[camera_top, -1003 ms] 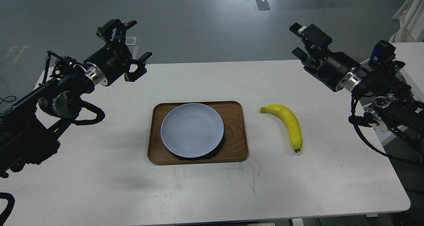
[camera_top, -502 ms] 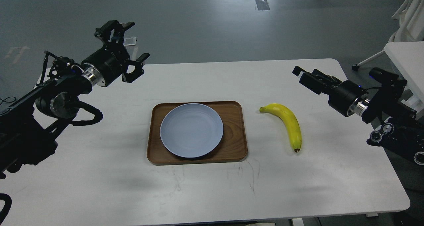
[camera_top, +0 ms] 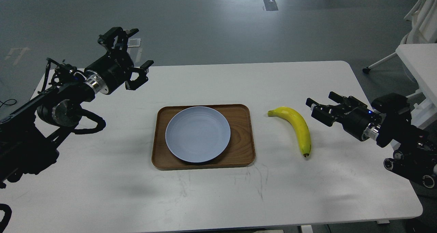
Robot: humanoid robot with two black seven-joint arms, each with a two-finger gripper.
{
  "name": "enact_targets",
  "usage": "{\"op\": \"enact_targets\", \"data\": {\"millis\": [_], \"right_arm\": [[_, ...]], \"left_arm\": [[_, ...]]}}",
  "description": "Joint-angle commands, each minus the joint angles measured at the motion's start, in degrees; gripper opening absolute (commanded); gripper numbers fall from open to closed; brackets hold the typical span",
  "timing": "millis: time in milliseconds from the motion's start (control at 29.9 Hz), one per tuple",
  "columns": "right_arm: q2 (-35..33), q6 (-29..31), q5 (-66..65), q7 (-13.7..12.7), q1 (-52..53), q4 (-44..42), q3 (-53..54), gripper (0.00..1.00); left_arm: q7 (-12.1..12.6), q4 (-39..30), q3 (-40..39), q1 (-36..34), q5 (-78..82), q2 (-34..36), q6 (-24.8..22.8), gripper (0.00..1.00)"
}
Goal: Place banana on plate with both arms
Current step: 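Move the right gripper down toward the yellow banana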
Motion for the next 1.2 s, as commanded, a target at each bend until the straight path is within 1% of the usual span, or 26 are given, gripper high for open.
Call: {"op": "enact_targets", "data": {"millis": [0,134,301,435,635,1170], "right_arm": [[-0.06,0.78,0.07,-0.09,-0.14,-1.36,-0.45,1.00],[-0.06,4.38,0.25,-0.26,0.39,-1.36,-2.65,1.00],[0.20,5.70,0.25,-0.53,1.79,-1.88,-3.44,1.00],[0.38,8.69,0.16,-0.53,2.50,-2.67,-3.53,1.00],[2.22,8.96,0.16,-0.53,2.32,-3.37,-3.71,1.00],[3.81,9.13,0.16,-0.62,2.50,-6.36,-5.47,1.00]], "left_arm": [[0.05,0.01,0.22,0.01,0.00,0.05,-0.01,0.98],[0.05,0.01,0.31,0.01,0.00,0.14,-0.01,0.98],[0.05,0.01,0.31,0.01,0.00,0.14,-0.01,0.98],[0.05,0.01,0.22,0.01,0.00,-0.04,-0.01,0.98],[0.05,0.01,0.13,0.01,0.00,-0.04,-0.01,0.98],[0.14,0.01,0.22,0.01,0.00,-0.56,-0.01,0.98]]}}
